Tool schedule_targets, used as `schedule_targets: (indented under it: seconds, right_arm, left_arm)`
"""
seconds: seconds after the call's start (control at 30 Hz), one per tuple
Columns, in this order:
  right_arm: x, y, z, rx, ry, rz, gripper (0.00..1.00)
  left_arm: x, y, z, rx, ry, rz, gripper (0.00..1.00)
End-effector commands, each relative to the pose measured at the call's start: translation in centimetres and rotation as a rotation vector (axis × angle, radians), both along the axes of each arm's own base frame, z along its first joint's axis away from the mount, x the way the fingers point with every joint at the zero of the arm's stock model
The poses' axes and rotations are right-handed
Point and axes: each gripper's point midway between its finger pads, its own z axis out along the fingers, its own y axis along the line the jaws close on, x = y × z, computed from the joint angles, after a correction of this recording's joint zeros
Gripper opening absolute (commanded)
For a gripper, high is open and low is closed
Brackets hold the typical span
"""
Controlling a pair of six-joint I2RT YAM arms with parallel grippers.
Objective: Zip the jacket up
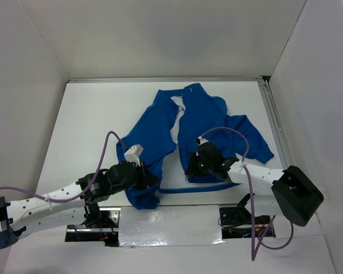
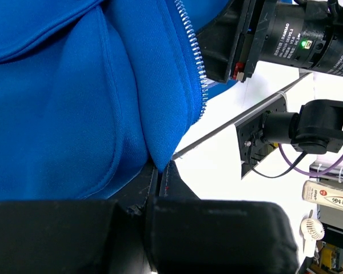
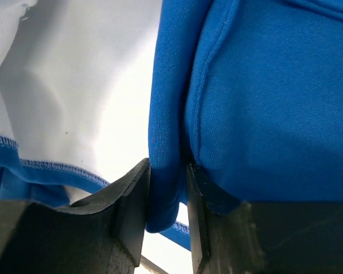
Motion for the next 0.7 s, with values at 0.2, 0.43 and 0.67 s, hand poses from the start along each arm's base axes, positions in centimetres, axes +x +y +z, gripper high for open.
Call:
schedule_targets:
  seconds: [0.2,0.43,0.67]
  right_arm:
    - [1.3,0.0,2.2,-0.009,-0.059,-0.05,0.0]
    - [1.0,3.8,15.6,0.481,-0.383,0.065,0.0]
    - [-2.0,3.7,23.5,0.75,-0.557,0.185,0.0]
  left_arm:
    - [0.3,-0.2,1.1,-0.032,-0.04,0.004,0.0]
    - [2.5,-1.9,7.2,-0.121,-0.198,0.014,0.0]
    - [3.2,-3.7,16.1,-0.329,-0.492,-0.059,0.0]
